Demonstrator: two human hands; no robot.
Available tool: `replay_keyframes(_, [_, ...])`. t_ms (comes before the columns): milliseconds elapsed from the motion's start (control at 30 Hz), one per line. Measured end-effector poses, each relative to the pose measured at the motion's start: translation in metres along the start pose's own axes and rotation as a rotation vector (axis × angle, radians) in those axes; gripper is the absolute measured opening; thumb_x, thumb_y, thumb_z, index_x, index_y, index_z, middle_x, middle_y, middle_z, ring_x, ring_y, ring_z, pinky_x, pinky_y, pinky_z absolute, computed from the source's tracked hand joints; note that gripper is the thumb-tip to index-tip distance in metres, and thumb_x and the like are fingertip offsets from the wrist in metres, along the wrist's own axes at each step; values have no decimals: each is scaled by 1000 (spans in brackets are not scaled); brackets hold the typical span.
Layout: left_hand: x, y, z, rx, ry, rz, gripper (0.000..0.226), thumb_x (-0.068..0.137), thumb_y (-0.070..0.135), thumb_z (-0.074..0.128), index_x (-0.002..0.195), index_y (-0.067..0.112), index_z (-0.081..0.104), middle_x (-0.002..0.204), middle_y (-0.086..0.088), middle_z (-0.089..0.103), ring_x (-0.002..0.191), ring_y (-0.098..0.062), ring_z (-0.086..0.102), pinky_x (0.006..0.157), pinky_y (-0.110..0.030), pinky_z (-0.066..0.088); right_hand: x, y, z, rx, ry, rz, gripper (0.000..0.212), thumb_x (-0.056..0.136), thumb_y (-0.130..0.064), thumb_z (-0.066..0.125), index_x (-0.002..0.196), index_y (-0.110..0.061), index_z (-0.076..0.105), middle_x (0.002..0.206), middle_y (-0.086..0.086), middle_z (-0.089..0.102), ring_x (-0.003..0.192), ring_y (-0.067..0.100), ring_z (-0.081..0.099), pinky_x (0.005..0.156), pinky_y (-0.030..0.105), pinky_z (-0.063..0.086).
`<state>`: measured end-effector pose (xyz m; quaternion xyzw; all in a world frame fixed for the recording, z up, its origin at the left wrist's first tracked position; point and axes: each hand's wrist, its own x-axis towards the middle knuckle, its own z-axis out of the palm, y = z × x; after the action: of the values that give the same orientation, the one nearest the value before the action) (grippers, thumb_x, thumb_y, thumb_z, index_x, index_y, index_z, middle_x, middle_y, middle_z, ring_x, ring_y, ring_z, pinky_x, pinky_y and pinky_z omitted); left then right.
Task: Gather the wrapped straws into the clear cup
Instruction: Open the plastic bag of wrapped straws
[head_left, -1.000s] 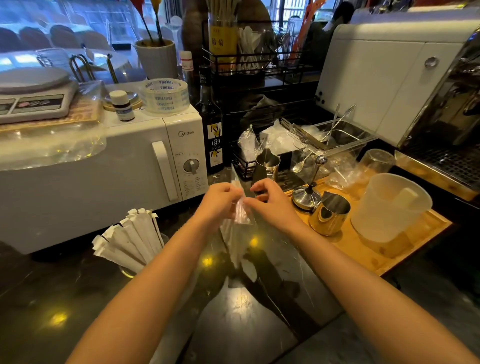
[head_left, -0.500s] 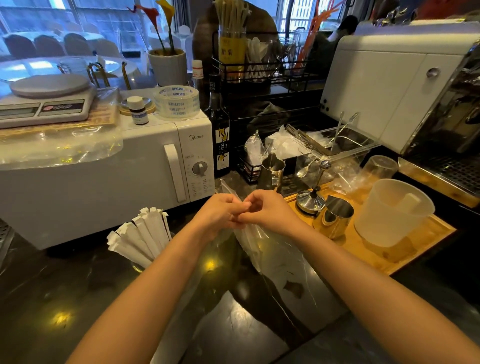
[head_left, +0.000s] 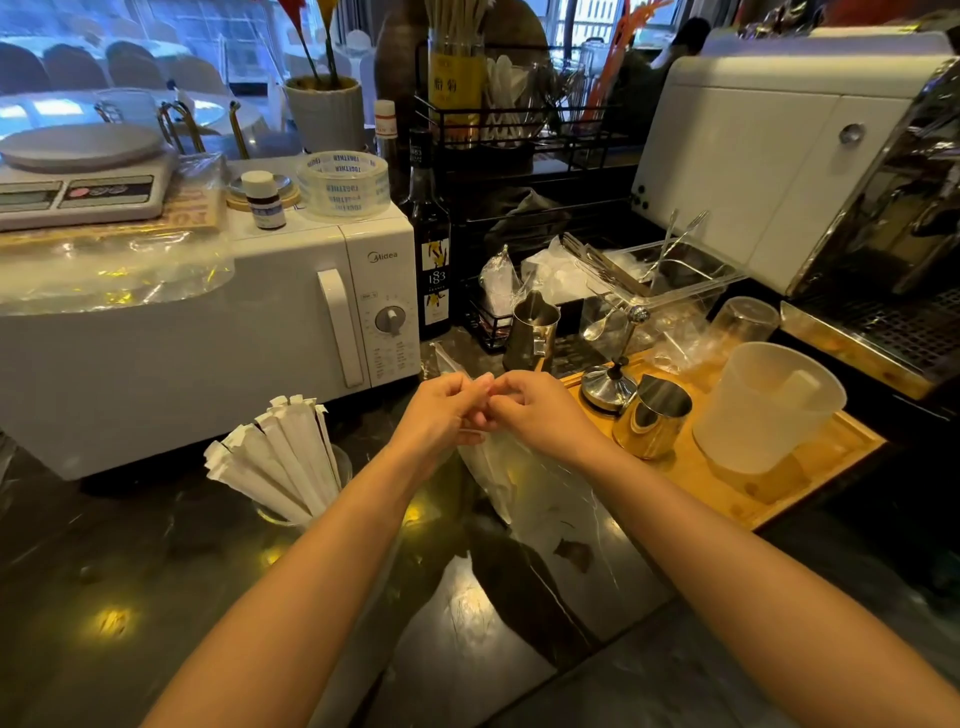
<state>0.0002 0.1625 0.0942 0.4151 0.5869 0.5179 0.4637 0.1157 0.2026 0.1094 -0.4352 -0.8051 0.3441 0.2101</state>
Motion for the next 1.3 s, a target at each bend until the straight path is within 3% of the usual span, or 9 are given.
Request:
replay_keyframes(133, [0,-4,3,-5,10,8,31,90,28,50,62,16,54,56,-1,56,58,-11,58,57,-21,47,-5,-2,-1,-48,16,-23,24,90,-11,45,92,0,66,82,14,63,76,19,52,59,28,36])
replay_keyframes(233, [0,-6,4,5,8,12,31,90,29,51,61,18,55,54,0,56,56,-10,56,55,-19,44,-9,-5,-4,-80,14,-34,25,90,-10,45,89,3,67,89,23,68,76,21,51,66,30,35])
replay_keyframes(467, [-5,-7,5,31,-14,16,29,89,28,52,65,14,58,57,-2,57,56,-10,54,58,-21,44,-13,-8,-8,-149,-18,-7,25,90,-9,44,81,-1,66,65,3,53,71,20,48,52,22,30])
replay_keyframes(633, [-8,-9,6,49,-18,20,30,89,27,54,62,13,57,55,-2,56,53,-9,53,53,-18,43,-13,-9,-9,-211,-41,23,27,90,-11,44,83,6,64,75,12,56,72,22,48,50,23,28])
replay_keyframes(833, [-13,-10,7,42,-20,21,29,88,26,55,62,14,57,55,-1,55,51,-7,52,51,-16,41,-14,-5,-5,-194,-35,52,28,90,-11,44,72,0,63,57,3,50,59,17,45,49,21,29])
replay_keyframes(933, [-15,-9,6,25,-19,12,32,88,24,56,57,16,55,52,0,54,48,-7,50,51,-18,39,-12,-2,-3,-114,-33,94,37,89,-10,44,53,-9,52,52,1,51,48,8,43,41,12,32])
replay_keyframes(1067, [-16,-9,5,10,-10,-4,35,88,24,55,54,17,55,44,6,54,51,-10,50,52,-20,40,-15,-1,-3,116,-51,177,31,90,-6,42,67,7,59,62,12,63,38,0,57,41,11,47])
replay_keyframes(1200, [-18,-8,5,43,-20,-4,36,90,22,51,55,16,53,51,1,53,52,-10,49,51,-18,39,-14,1,-2,264,-81,244,28,92,-5,41,91,16,59,89,28,69,62,20,67,64,32,58])
replay_keyframes(1300, [-18,-8,6,76,-1,-8,36,92,20,48,56,15,52,55,-2,51,54,-11,48,54,-20,40,-14,2,1,234,-79,216,25,92,-7,41,83,6,61,91,27,69,72,27,67,70,36,56])
